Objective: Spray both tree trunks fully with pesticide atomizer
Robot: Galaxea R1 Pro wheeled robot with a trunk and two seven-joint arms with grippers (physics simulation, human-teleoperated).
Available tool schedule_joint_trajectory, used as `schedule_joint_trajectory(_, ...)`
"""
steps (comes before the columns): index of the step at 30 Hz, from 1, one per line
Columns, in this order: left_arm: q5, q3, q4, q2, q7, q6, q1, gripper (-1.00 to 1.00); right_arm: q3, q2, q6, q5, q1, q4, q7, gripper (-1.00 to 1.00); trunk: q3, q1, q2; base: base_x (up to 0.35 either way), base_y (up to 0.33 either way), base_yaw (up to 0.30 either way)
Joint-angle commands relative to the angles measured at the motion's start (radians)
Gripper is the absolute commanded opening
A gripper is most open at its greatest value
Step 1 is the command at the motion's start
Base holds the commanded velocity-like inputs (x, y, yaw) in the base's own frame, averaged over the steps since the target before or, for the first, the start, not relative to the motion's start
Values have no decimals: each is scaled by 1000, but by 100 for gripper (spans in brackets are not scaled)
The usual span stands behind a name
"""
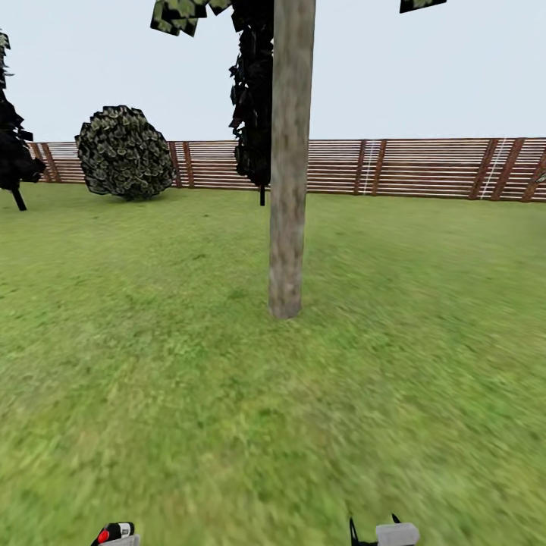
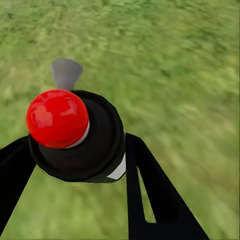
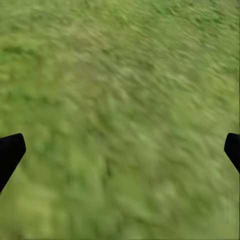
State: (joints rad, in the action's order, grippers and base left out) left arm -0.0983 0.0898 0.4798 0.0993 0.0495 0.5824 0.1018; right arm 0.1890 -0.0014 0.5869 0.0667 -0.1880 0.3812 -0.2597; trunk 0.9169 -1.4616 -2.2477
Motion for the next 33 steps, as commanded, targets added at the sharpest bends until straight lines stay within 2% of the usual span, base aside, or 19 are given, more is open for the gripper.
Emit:
schedule_joint_trajectory(1,-9,-3,0,0,-1,3,0,-100,3,0,1,7,-1,-1,-9,100,1,0,0,341,0,0)
schedule_joint_trajectory(11,-9,-2,0,0,0,4,0,-100,3,0,1,7,-1,-1,-7,100,1,0,0,341,0,-132)
schedule_joint_trajectory(23,-9,-2,0,0,0,4,0,-100,3,0,1,7,-1,-1,-7,100,1,0,0,341,-7,-9)
schedule_joint_trajectory(33,-4,-5,0,0,-3,3,0,-100,3,0,1,7,-1,-2,-7,100,1,0,0,341,-99,-36)
